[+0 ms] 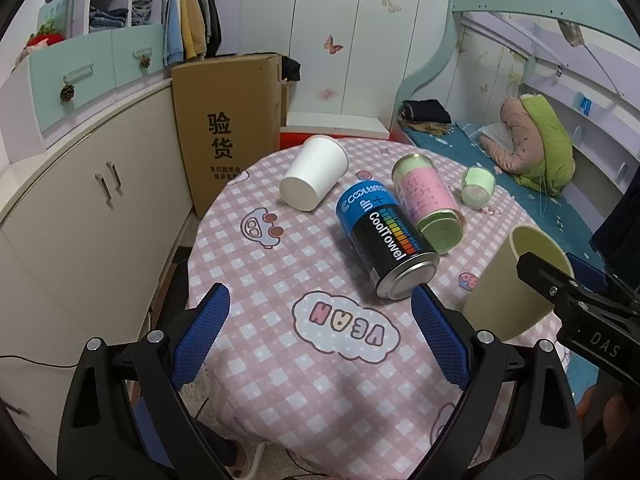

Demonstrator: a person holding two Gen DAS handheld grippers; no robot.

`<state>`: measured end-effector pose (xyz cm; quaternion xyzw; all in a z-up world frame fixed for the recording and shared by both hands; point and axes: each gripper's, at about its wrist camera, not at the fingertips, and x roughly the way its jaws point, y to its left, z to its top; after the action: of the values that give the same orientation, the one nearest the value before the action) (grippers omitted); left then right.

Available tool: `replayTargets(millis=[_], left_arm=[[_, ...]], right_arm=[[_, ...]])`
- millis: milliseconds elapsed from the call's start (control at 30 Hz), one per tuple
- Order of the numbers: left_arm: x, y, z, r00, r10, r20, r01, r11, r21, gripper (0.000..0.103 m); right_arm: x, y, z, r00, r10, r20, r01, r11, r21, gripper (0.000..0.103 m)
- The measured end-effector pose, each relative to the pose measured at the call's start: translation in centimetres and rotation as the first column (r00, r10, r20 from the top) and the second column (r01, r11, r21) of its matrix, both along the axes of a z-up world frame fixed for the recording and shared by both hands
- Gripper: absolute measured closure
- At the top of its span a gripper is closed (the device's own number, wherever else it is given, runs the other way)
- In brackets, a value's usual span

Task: Flip cup upright
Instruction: 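Lower the upright cup onto the table and open the right tool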

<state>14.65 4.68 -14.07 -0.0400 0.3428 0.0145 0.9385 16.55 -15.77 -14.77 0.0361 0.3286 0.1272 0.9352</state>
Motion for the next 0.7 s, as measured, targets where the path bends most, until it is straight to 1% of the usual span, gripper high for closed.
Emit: replayTargets(millis=[133,300,467,500,567,600,633,700], left_arm=[[-1.5,-0.3,1.3,0.999,-0.008,0.035,0.007,1.000,0.007,0.010],[-3.5,-0.9,3.2,0.996,-0.023,0.088,0.021,1.000,0.020,0.010],[-6.2,-1.8,5.4,0.988,-0.036,0.153,0.030,0.999,0.039,0.010],[-6.8,-2.0,5.9,0.985,-0.037,0.168,0.030,0.999,0.042,0.008],[-7.9,-2.1,6.7,0.980,-0.039,0.196,0.031,0.998,0.046,0.008],[-8.5,-2.3,7.2,0.977,-0.041,0.211,0.031,0.998,0.050,0.007],[-8.9,-2.5,7.5,0.974,-0.044,0.221,0.034,0.998,0.053,0.007],[-10.1,-2.9,8.3,0.968,-0.050,0.245,0.036,0.997,0.063,0.007]], right_arm=[[-1.7,-0.5,1.5,1.000,0.002,0.029,-0.002,1.000,0.021,0.017],[-5.0,-0.8,4.1,0.996,0.011,0.088,-0.015,0.999,0.038,0.017],[-8.8,-1.0,7.0,0.986,0.020,0.165,-0.027,0.999,0.041,0.017],[-9.5,-1.0,7.4,0.984,0.018,0.180,-0.025,0.999,0.039,0.017],[-10.9,-1.3,8.2,0.978,0.012,0.210,-0.020,0.999,0.033,0.017],[-11.5,-1.3,8.6,0.975,0.009,0.220,-0.016,0.999,0.031,0.014],[-12.2,-1.5,8.9,0.972,0.005,0.235,-0.013,0.999,0.032,0.007],[-13.4,-1.7,9.6,0.965,-0.004,0.263,-0.004,0.999,0.031,0.007]])
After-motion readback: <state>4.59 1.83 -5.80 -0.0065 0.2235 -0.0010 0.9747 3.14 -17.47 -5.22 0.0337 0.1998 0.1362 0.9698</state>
